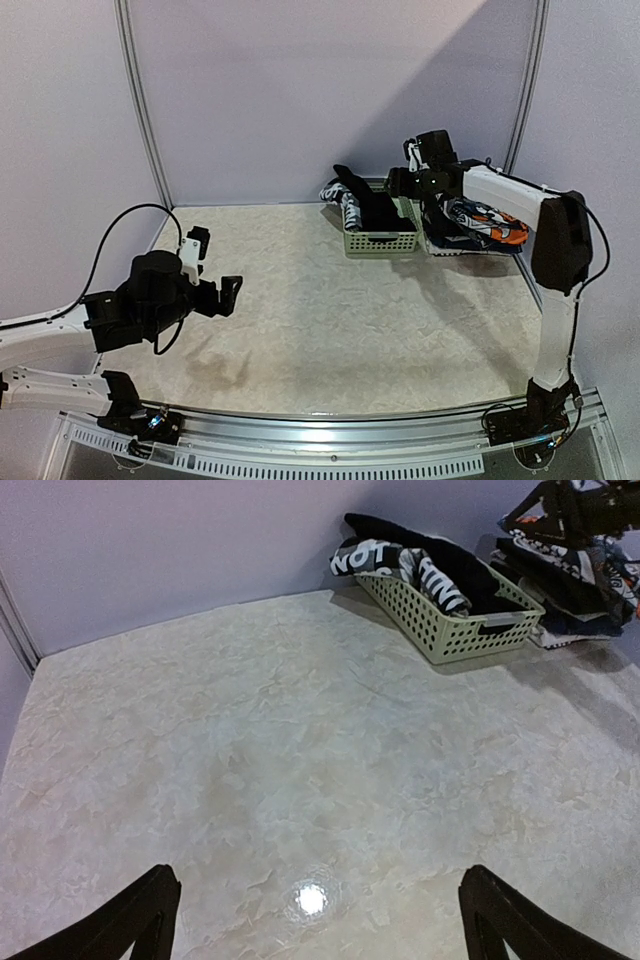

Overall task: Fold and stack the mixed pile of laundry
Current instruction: Pick up the crumpled T-shirt from the bin.

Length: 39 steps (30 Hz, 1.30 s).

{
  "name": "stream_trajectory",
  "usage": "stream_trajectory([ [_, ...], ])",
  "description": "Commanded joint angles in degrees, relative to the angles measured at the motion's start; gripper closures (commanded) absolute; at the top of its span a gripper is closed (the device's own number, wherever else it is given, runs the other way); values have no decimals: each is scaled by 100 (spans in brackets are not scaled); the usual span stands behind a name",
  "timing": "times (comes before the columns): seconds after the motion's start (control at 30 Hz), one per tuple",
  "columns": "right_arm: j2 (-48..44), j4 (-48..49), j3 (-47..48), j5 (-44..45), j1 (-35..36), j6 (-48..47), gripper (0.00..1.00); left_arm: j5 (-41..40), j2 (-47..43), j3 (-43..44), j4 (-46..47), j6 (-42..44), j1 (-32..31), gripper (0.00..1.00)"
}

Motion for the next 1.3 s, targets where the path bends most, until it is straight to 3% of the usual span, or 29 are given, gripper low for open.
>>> stream_trajectory([
  [0.0,1165,-798,1275,-441,-230,19,31,-37,-68,-112,-80,-47,50,0],
  [0.3,2869,-1198,3105,-564,-401,194,36,-123,20,-178,-29,-9,50,0],
  [0.67,4093,-1105,4057,-630,-410,578,37,-196,34,-253,183,17,50,0],
  [0.9,4357,-1186,4407,-599,-454,813,37,-206,134,-203,200,7,50,1],
  [1.03,4664,-1347,4768,-1101,-468,1100,50,-179,178,-155,220,-10,50,1],
  [1.27,4882,-1057,4658,-1687,-455,1243,98,-113,178,-76,153,-81,50,0],
])
